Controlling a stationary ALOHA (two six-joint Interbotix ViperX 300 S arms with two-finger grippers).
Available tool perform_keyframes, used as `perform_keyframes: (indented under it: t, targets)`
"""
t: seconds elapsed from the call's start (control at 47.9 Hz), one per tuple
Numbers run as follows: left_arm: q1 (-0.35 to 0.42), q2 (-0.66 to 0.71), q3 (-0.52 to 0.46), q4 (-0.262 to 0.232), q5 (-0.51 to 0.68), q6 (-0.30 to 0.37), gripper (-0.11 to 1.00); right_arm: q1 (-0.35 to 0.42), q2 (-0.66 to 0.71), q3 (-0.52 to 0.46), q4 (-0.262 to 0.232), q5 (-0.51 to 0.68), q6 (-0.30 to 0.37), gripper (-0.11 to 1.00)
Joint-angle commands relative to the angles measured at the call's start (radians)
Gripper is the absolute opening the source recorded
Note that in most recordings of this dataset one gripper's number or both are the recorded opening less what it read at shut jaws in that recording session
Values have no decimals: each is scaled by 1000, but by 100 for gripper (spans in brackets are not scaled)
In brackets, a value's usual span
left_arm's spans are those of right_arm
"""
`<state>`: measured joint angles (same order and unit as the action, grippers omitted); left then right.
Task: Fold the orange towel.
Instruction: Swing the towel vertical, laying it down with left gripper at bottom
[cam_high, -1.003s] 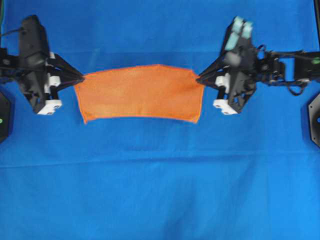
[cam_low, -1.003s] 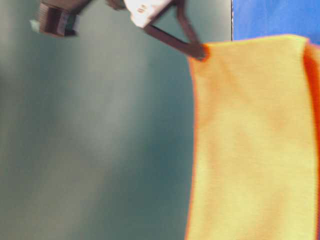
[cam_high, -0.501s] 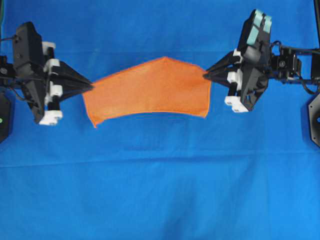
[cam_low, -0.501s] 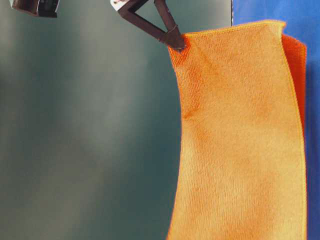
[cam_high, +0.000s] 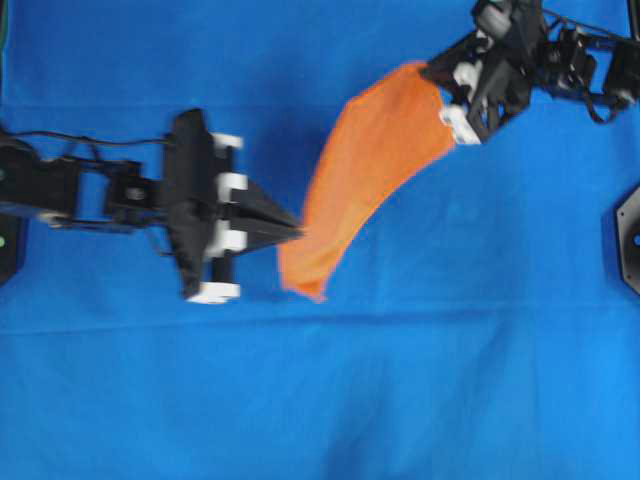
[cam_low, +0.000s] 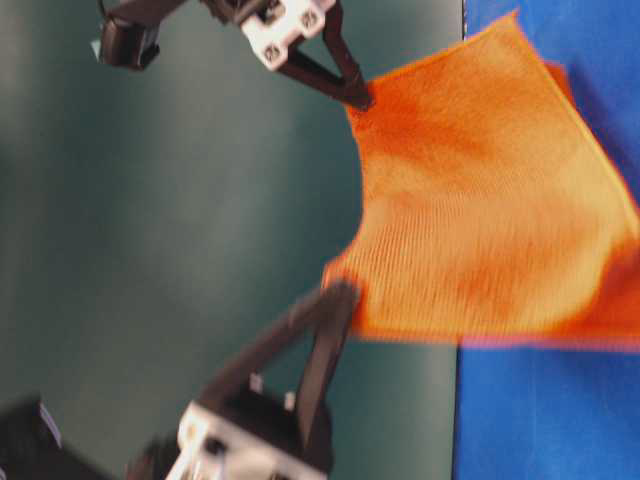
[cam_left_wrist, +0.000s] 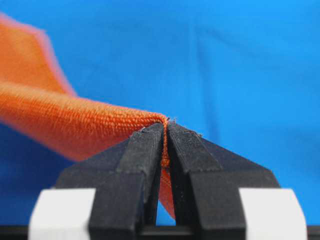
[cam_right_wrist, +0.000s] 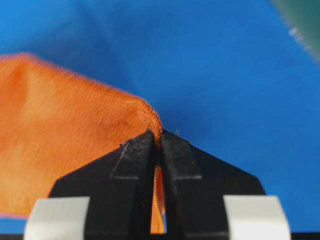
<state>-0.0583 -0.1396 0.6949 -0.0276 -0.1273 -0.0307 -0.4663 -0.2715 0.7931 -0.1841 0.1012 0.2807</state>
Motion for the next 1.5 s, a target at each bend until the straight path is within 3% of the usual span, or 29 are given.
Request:
perform_keyframes:
  t: [0.0, 0.272, 0.501, 0.773, 1.233, 1.483]
  targets:
    - [-18, 52, -86, 2, -12, 29, 2, -32, 28, -57, -28, -17, -2, 3]
    - [-61, 173, -239, 3, -9, 120, 2, -86, 147, -176, -75, -18, -3, 3]
    - [-71, 209, -281, 3, -9, 140, 2, -91, 184, -225, -87, -18, -5, 3]
    - [-71, 273, -350, 3, -52, 199, 2, -117, 135, -160, -87, -17, -3, 3]
    - [-86, 503, -627, 2, -63, 236, 2, -172, -104, 71, -87, -2, -2, 3]
    - [-92, 512, -597, 2, -58, 173, 2, -163, -41, 52, -87, 0, -5, 3]
